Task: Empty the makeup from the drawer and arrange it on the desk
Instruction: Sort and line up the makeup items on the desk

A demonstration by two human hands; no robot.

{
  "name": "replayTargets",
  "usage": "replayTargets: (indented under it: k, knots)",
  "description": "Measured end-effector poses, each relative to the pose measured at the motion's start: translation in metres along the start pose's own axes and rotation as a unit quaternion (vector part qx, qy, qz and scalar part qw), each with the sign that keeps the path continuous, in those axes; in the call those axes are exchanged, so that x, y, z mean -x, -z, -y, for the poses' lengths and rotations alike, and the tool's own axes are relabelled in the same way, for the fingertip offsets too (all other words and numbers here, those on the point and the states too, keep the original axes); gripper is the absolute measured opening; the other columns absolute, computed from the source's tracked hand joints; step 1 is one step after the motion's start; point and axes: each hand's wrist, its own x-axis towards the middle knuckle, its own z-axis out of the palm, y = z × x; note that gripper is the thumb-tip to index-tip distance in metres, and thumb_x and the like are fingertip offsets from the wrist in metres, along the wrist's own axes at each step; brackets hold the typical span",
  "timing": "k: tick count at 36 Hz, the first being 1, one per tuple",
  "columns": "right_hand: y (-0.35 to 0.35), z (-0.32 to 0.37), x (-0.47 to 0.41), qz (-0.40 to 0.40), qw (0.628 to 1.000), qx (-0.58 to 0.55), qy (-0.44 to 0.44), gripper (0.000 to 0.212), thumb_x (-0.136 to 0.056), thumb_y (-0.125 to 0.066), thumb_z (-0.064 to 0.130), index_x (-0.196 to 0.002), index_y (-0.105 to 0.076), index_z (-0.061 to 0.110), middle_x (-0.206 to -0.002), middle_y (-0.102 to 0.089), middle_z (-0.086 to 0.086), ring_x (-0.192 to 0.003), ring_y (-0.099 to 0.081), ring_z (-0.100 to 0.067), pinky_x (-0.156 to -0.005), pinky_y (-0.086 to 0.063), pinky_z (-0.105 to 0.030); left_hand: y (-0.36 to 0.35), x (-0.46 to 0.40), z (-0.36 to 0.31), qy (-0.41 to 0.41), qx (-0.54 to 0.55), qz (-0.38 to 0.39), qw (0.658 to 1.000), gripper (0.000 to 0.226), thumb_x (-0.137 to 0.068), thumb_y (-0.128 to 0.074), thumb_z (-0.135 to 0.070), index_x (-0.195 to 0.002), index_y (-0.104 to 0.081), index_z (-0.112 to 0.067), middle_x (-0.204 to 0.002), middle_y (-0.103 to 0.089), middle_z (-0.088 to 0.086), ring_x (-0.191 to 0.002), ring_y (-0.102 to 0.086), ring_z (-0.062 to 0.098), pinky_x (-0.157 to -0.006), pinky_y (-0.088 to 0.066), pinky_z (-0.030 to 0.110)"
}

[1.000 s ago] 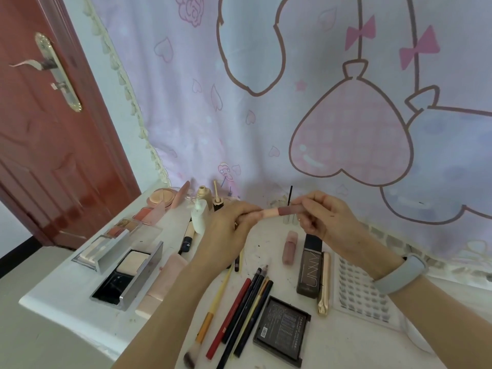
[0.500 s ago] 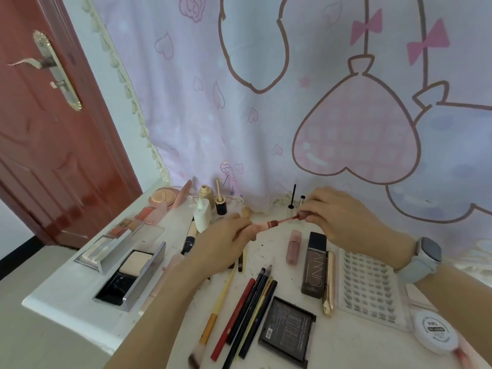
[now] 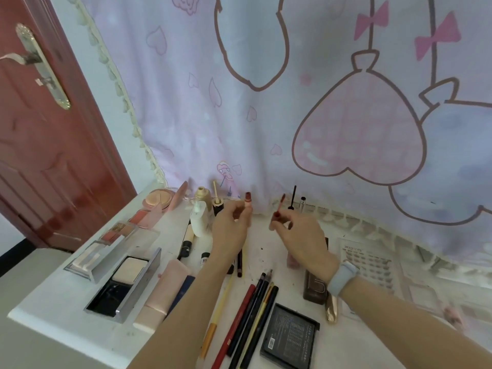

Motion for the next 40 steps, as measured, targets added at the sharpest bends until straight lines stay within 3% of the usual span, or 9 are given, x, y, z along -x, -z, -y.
replayTargets:
  k: [2, 5, 8, 11, 14, 18, 28, 40]
  knots:
    - [-0.013, 0.0, -0.004, 0.001, 0.998, 0.062, -0.004, 0.016, -0.09, -0.051, 0.035, -0.091, -0.066, 0.028, -0.095, -0.065, 0.01, -0.081, -0.058, -0.014, -0.063, -0.041, -0.028, -0.003, -0.007, 0.004, 0.006, -0.029, 0.002, 1.0, 0.013, -0.091, -0.058, -0.021, -0.088, -0.068, -0.015, -0.08, -0.066, 0.0, -0.08, -0.06, 0.012, -0.076, -0.045, 0.023]
    - [-0.024, -0.002, -0.011, 0.012, 0.995, 0.097, -0.028, 0.02, -0.091, -0.05, 0.036, -0.097, -0.067, 0.028, -0.096, -0.062, 0.002, -0.083, -0.058, -0.02, -0.061, -0.038, -0.028, -0.008, -0.015, 0.01, -0.002, -0.082, 0.007, 0.997, 0.02, -0.089, -0.058, -0.025, -0.071, -0.066, -0.021, -0.071, -0.065, -0.003, -0.075, -0.058, 0.01, -0.071, -0.043, 0.022]
    - [-0.029, -0.005, -0.017, 0.008, 0.994, 0.101, -0.045, 0.023, -0.093, -0.049, 0.034, -0.104, -0.067, 0.024, -0.096, -0.066, -0.002, -0.084, -0.061, -0.023, -0.065, -0.047, -0.032, -0.011, -0.02, 0.016, -0.005, -0.121, 0.008, 0.993, 0.026, -0.088, -0.058, -0.024, -0.063, -0.062, -0.022, -0.059, -0.059, -0.008, -0.059, -0.053, -0.002, -0.058, -0.035, 0.012]
    - [-0.03, -0.009, -0.018, 0.004, 0.992, 0.114, -0.047, 0.024, -0.093, -0.049, 0.033, -0.1, -0.067, 0.019, -0.088, -0.068, -0.003, -0.08, -0.062, -0.025, -0.065, -0.049, -0.034, -0.012, -0.024, 0.023, 0.001, -0.155, 0.006, 0.988, 0.021, -0.088, -0.059, -0.023, -0.068, -0.066, -0.019, -0.065, -0.061, -0.011, -0.065, -0.055, -0.003, -0.059, -0.036, 0.008]
    - [-0.032, -0.011, -0.021, 0.011, 0.991, 0.124, -0.052, 0.025, -0.094, -0.047, 0.033, -0.098, -0.066, 0.017, -0.087, -0.068, -0.005, -0.078, -0.062, -0.026, -0.065, -0.05, -0.035, -0.014, -0.027, 0.027, -0.003, -0.177, 0.016, 0.984, 0.026, -0.091, -0.056, -0.03, -0.071, -0.068, -0.018, -0.074, -0.066, -0.01, -0.075, -0.058, 0.003, -0.067, -0.042, 0.019]
    - [-0.035, -0.008, -0.026, 0.02, 0.989, 0.134, -0.058, 0.026, -0.094, -0.045, 0.031, -0.095, -0.067, 0.016, -0.086, -0.068, -0.006, -0.079, -0.061, -0.027, -0.065, -0.049, -0.036, -0.016, -0.032, 0.026, -0.007, -0.196, 0.022, 0.98, 0.029, -0.092, -0.054, -0.036, -0.075, -0.07, -0.019, -0.07, -0.062, -0.014, -0.078, -0.058, 0.003, -0.069, -0.044, 0.023]
    - [-0.036, -0.007, -0.031, 0.01, 0.987, 0.143, -0.073, 0.026, -0.094, -0.046, 0.03, -0.092, -0.068, 0.015, -0.085, -0.065, -0.007, -0.078, -0.06, -0.028, -0.057, -0.034, -0.028, -0.02, -0.037, 0.028, 0.005, -0.209, 0.041, 0.977, 0.017, -0.091, -0.055, -0.029, -0.088, -0.07, -0.02, -0.094, -0.069, -0.007, -0.09, -0.061, 0.009, -0.074, -0.045, 0.025]
    - [-0.032, -0.005, -0.027, 0.017, 0.988, 0.137, -0.062, 0.029, -0.096, -0.042, 0.027, -0.093, -0.066, 0.011, -0.087, -0.066, -0.008, -0.081, -0.06, -0.028, -0.065, -0.047, -0.034, -0.021, -0.037, 0.025, 0.022, -0.24, 0.043, 0.97, 0.017, -0.089, -0.055, -0.024, -0.098, -0.068, -0.02, -0.1, -0.07, -0.006, -0.096, -0.061, 0.014, -0.081, -0.049, 0.033]
